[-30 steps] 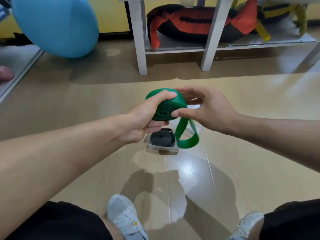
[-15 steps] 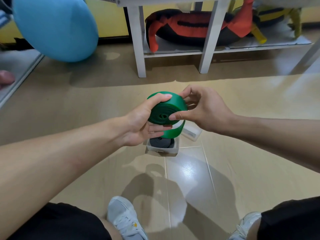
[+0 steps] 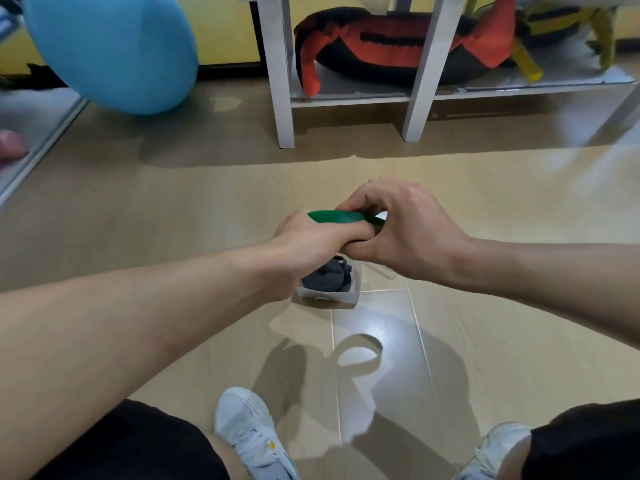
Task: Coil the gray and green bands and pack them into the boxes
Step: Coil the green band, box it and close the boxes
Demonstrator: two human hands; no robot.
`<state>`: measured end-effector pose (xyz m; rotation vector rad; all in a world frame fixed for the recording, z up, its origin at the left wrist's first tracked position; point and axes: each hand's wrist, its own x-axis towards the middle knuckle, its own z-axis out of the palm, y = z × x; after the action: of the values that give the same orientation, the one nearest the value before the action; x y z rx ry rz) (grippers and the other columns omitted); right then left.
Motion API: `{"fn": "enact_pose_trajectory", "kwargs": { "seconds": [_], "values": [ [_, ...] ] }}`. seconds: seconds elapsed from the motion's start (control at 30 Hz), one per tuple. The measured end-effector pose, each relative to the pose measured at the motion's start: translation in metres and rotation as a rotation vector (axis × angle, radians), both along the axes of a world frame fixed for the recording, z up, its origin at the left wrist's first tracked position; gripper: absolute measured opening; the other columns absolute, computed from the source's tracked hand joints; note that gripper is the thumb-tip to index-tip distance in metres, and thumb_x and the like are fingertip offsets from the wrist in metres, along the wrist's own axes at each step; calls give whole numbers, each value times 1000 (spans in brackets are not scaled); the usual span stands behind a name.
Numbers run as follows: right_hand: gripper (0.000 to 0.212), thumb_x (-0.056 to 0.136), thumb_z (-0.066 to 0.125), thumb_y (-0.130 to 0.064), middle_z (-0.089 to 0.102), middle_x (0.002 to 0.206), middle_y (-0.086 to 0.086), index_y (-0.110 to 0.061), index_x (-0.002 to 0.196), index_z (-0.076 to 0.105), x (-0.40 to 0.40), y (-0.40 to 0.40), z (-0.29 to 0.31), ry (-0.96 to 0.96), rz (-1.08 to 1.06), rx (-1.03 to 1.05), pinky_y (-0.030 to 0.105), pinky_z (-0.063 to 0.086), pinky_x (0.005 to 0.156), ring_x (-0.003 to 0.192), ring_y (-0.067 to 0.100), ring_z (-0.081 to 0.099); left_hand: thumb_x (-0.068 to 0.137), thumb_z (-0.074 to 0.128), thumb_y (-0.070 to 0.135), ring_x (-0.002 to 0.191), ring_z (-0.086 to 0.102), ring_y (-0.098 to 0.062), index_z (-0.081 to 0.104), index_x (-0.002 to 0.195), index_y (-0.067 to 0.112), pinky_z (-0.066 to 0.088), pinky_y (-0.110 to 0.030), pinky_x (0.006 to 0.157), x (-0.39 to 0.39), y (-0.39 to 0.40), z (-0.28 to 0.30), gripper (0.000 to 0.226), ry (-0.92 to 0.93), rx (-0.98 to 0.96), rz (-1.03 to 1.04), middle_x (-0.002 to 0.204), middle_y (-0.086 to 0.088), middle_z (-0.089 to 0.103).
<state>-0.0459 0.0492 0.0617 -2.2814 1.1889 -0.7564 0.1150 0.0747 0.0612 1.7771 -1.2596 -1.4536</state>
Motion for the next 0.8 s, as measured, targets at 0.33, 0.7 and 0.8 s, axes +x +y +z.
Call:
{"fn": "enact_pose_trajectory", "kwargs": {
  "seconds": [0.33,0.7,0.8],
  "values": [
    [56,67,88,-46,76,106,-19,-39,120,72,-23,-20,8,-98,72,215,30,58,92,99,1,71,73,75,57,94,77,-22,70,115,29,52,-35,101,14,-7,11,50,150,121,75,104,0,80],
    [35,68,92,-31,78,87,-15,-27,100,79,-29,-21,13,-114,47,368,16,56,70,81,2,74,70,71,73,125,57,-23,53,141,31,43,-50,109,18,-6,8,84,62,123,-72,137,3,62],
    [32,69,93,-31,76,82,-19,-33,96,77,-26,-19,10,-17,8,358,8,49,63,76,-5,70,63,85,67,117,59,-10,46,144,32,52,-38,100,27,-9,10,97,-181,-128,-152,129,12,60]
  ]
}}
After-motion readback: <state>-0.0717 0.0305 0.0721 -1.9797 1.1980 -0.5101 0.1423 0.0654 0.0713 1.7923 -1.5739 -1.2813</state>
